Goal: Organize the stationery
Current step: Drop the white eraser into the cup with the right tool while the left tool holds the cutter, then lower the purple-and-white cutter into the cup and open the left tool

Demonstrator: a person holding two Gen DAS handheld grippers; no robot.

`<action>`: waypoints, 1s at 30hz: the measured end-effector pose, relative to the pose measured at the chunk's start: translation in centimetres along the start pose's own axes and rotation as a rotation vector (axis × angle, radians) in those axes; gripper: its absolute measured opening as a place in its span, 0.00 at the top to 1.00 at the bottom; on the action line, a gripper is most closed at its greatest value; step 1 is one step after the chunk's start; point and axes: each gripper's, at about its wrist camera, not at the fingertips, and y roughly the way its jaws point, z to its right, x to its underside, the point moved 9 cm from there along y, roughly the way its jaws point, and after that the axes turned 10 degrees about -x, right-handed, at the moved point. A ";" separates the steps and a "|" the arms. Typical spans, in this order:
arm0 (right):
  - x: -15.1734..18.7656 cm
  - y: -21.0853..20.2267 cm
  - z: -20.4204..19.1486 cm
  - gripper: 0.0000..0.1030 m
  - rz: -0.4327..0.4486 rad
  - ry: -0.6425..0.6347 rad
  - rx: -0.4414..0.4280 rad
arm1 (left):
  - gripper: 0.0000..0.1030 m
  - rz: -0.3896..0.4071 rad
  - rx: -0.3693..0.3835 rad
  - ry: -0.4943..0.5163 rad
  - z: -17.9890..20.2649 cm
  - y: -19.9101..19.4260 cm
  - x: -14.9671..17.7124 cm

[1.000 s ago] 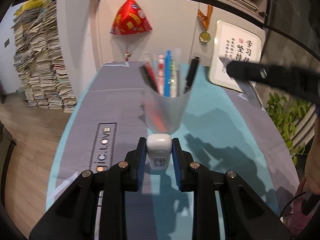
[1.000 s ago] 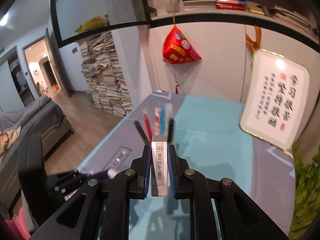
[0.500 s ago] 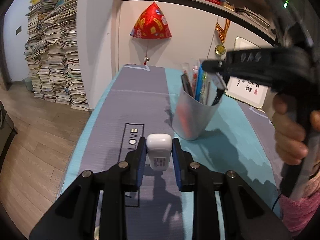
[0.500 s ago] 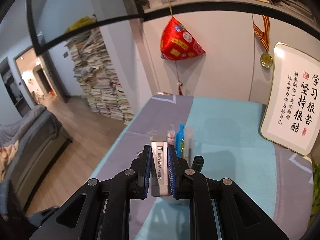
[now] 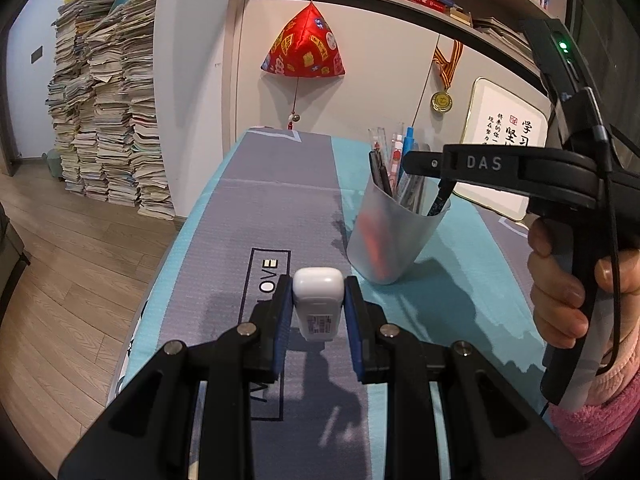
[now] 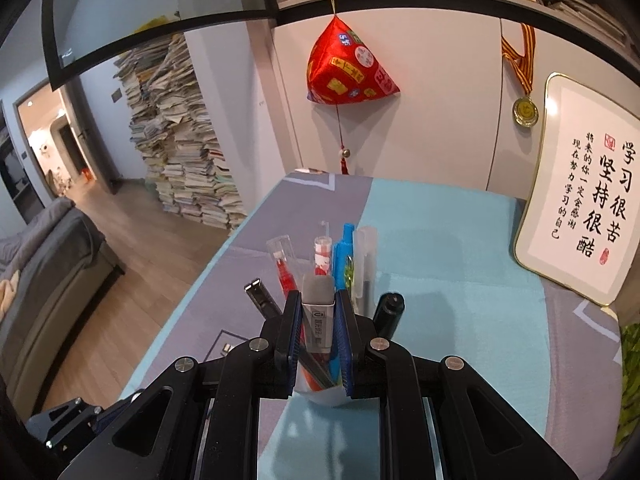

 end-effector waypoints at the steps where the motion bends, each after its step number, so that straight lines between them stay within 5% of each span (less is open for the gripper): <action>1: 0.1 -0.1 0.0 0.83 -0.004 0.001 -0.006 | 0.77 -0.001 -0.001 0.000 0.0 0.1 0.0; 19: 1.4 -5.6 1.6 0.83 0.097 0.027 -0.013 | 0.77 0.012 -0.008 0.021 1.5 -0.9 -0.7; 30: 5.5 -7.5 4.3 0.83 0.044 0.040 0.027 | 0.77 0.083 0.028 0.056 4.8 -2.8 -5.1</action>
